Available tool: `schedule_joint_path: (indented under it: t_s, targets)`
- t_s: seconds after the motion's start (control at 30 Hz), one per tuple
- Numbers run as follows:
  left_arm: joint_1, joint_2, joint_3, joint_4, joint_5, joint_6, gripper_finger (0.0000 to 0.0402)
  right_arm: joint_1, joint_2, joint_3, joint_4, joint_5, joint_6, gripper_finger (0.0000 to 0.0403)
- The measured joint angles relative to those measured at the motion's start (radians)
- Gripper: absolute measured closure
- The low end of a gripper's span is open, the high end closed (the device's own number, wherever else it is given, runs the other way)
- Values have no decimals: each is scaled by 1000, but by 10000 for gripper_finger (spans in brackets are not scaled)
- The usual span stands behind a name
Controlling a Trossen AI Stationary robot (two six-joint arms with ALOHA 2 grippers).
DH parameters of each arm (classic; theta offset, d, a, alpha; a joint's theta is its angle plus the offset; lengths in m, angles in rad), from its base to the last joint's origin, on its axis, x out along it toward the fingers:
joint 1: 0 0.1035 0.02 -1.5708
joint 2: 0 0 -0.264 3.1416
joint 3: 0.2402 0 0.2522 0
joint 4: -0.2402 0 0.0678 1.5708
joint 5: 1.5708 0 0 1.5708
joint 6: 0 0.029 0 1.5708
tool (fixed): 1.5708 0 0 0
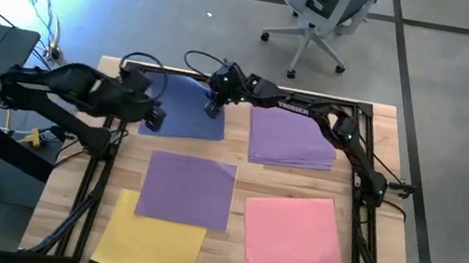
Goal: Organize paper
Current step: Stack the blue paper on the top left blue paper
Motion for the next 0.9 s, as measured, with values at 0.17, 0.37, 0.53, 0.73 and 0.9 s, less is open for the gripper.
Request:
schedule_joint_path:
  t_s: [0.17,0.37,0.53,0.73,0.9]
  targets:
    - [73,57,0,1,129,77,401,8,16,0,-24,43,-25,266]
    - [116,97,0,6,183,129,401,36,17,0,19,241,-172,192]
    - [145,103,0,6,202,145,401,46,17,0,52,362,-251,156]
    - [175,103,0,5,221,149,402,37,-19,0,-55,385,-231,159]
    - [246,113,-14,40,291,258,401,3,-87,-1,-351,203,-86,193]
